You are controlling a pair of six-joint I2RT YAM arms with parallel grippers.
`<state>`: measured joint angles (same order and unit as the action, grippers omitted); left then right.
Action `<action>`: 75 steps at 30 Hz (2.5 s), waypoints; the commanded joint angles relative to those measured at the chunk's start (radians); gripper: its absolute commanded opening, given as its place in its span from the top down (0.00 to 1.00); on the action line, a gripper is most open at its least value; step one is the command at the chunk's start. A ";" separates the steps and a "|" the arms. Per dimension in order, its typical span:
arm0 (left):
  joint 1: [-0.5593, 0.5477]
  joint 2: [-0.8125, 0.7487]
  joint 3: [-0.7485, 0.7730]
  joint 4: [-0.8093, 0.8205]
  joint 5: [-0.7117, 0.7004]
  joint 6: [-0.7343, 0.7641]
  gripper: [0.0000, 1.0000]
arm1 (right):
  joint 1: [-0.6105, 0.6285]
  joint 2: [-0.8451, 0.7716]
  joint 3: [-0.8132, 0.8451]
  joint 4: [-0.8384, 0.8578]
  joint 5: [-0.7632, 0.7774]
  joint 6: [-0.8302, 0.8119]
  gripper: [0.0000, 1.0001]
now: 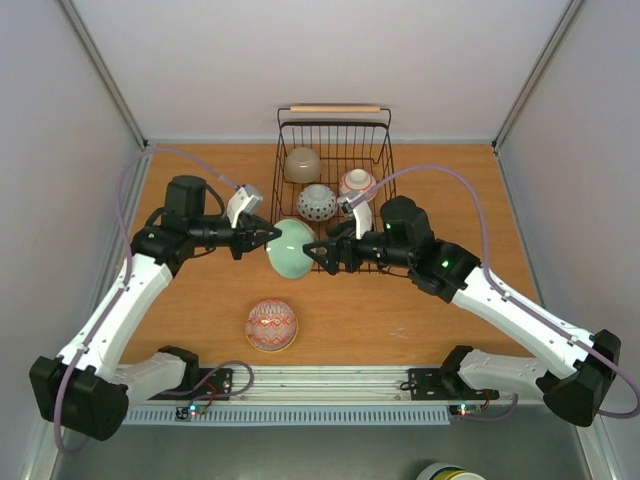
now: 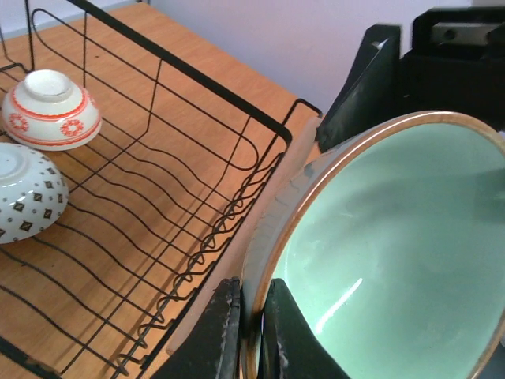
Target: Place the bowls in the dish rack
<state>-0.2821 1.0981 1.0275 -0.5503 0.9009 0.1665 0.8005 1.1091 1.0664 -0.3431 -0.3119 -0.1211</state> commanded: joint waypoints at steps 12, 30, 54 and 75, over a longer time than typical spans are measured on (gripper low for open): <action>0.015 -0.094 -0.021 0.099 0.155 -0.010 1.00 | -0.056 -0.025 -0.195 0.380 -0.348 0.285 0.06; 0.022 -0.122 -0.026 0.114 0.034 -0.038 0.90 | -0.208 0.120 -0.251 0.854 -0.609 0.599 0.99; 0.021 -0.120 -0.034 0.152 -0.172 -0.074 0.17 | -0.195 0.622 0.727 -0.656 0.583 -0.155 0.99; 0.021 -0.118 -0.032 0.148 -0.157 -0.079 0.17 | -0.157 0.959 0.923 -0.857 0.840 -0.213 0.99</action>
<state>-0.2596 0.9863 0.9981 -0.4488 0.7361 0.1001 0.6338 2.0491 1.9423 -1.1473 0.4240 -0.3180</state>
